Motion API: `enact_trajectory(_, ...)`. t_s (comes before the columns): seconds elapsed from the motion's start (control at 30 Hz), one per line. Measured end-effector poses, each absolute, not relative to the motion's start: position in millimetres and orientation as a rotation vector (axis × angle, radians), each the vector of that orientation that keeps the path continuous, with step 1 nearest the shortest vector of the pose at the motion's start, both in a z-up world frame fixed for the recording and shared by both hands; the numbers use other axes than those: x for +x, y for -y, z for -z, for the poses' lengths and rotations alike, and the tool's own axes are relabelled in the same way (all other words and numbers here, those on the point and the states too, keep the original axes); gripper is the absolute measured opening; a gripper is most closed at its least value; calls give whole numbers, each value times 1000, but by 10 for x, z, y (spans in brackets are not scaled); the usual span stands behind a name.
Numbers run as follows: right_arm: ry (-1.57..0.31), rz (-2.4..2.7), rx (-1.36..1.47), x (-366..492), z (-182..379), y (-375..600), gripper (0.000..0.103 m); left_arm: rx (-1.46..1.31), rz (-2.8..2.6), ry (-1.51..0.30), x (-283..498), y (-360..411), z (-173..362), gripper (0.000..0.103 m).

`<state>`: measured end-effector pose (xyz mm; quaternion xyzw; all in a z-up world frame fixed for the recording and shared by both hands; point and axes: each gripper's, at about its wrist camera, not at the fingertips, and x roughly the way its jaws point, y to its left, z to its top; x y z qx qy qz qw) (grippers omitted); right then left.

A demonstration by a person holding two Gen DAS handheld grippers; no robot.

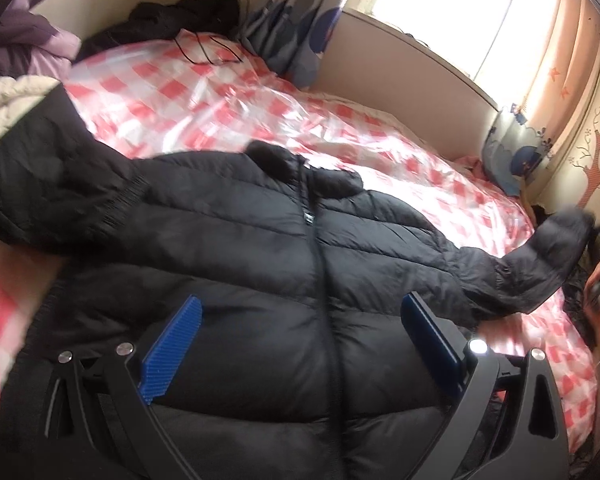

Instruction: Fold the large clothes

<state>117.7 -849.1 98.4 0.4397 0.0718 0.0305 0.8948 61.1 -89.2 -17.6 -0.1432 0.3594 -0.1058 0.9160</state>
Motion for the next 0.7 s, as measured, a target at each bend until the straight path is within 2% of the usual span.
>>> enact_trajectory(0.17, -165, -233, 818, 1648, -1549, 7429, 3, -354, 176, -720, 542, 455, 75, 96)
enact_trajectory(0.33, -202, -353, 725, 2037, -1877, 6365, 3, -456, 128, -707, 492, -14, 18, 96)
enact_trajectory(0.7, -338, -541, 668, 2496, -1766, 4635, 3, -409, 22, -647, 402, -352, -157, 96)
